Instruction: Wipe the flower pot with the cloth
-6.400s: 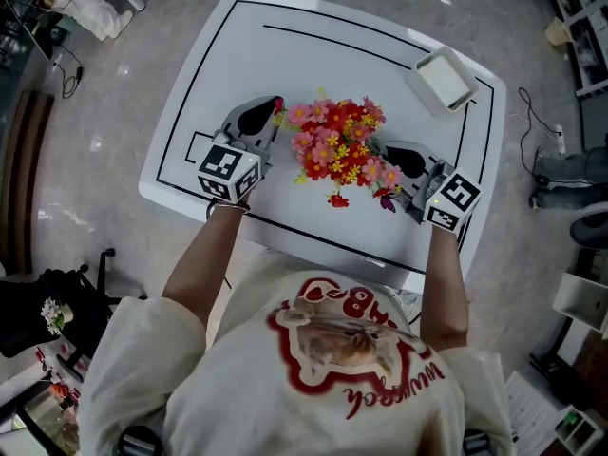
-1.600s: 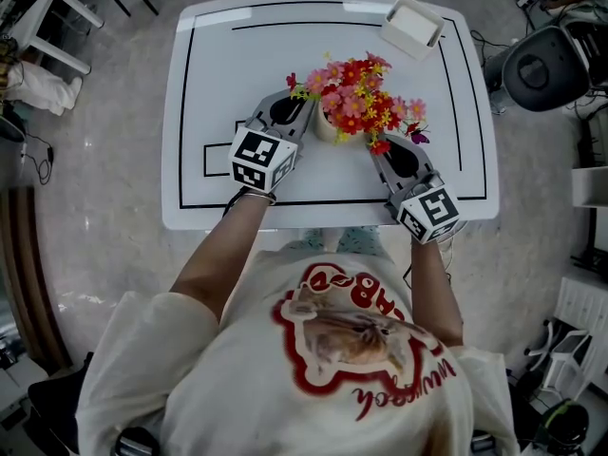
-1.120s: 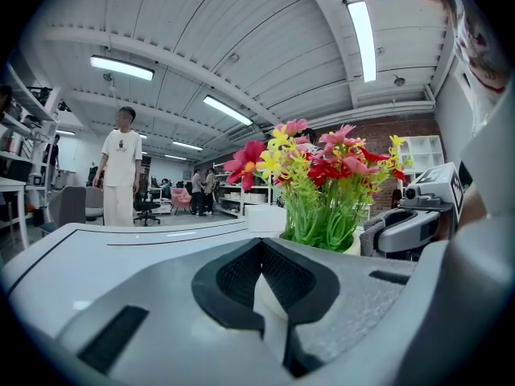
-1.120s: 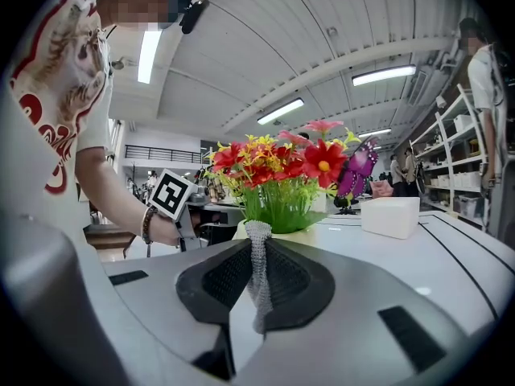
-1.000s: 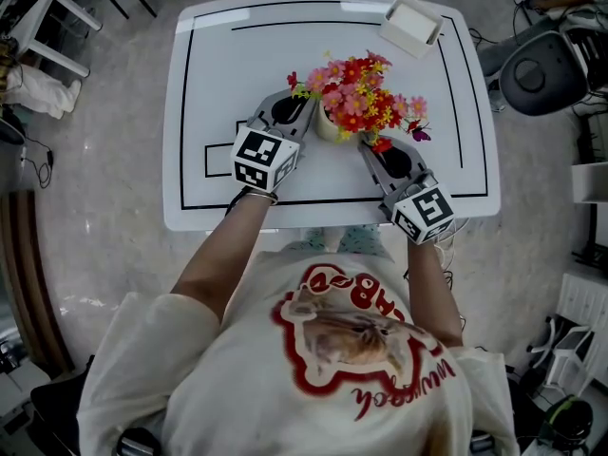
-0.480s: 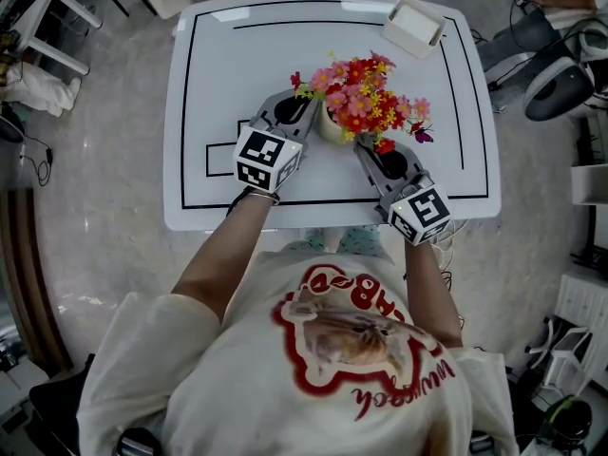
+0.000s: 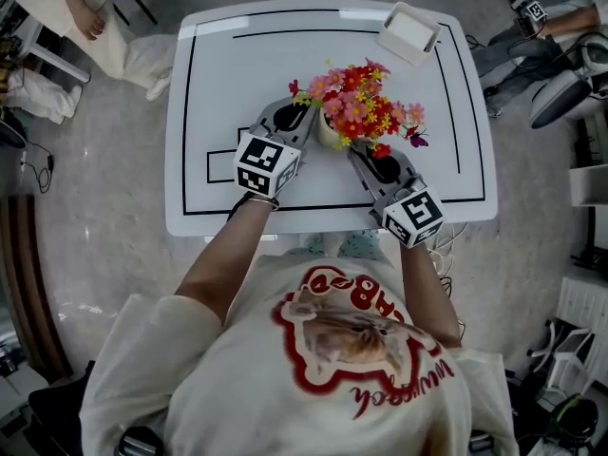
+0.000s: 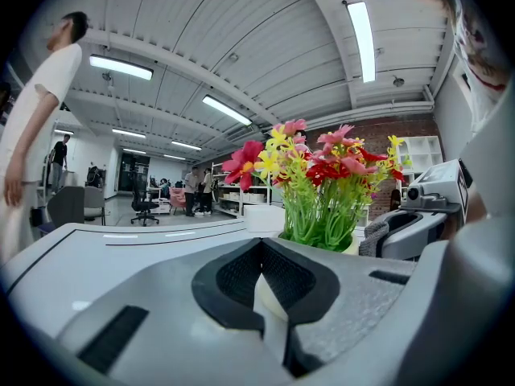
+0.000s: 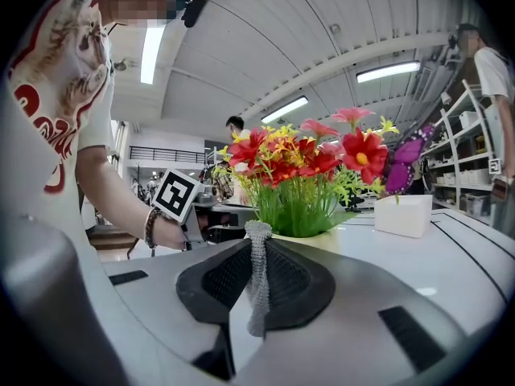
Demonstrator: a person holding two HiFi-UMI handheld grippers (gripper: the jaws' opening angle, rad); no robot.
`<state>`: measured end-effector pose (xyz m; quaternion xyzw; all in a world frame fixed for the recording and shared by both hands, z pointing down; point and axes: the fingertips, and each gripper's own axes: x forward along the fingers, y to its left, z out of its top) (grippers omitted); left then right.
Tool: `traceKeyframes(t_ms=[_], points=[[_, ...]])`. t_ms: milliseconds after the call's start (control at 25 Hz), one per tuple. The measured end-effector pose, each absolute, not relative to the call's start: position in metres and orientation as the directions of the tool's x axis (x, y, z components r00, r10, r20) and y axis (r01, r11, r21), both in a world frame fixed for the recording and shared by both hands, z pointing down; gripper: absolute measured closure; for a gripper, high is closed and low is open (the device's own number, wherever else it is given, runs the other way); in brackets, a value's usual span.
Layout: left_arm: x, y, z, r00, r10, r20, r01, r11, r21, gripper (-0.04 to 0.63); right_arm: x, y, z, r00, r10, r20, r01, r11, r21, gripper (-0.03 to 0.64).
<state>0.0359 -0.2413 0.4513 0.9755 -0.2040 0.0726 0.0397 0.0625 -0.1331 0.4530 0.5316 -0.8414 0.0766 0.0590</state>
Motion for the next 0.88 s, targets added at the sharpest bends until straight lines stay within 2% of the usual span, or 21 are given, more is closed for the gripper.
traceKeyframes(t_ms=[200, 560, 880], points=[[0.036, -0.24, 0.452, 0.909, -0.385, 0.158, -0.397, -0.917, 0.05, 0.592, 0.057, -0.132, 0.448, -0.445, -0.883, 0.151, -0.895, 0.432, -0.107, 0.58], [0.023, -0.227, 0.451, 0.918, -0.366, 0.151, -0.377, -0.925, 0.05, 0.592, 0.022, -0.111, 0.416, -0.53, -0.841, 0.108, -0.848, 0.526, -0.06, 0.58], [-0.015, -0.204, 0.409, 0.925, -0.38, 0.022, -0.38, -0.923, 0.065, 0.592, 0.019, -0.098, 0.367, -0.518, -0.855, 0.013, -0.854, 0.517, -0.05, 0.58]])
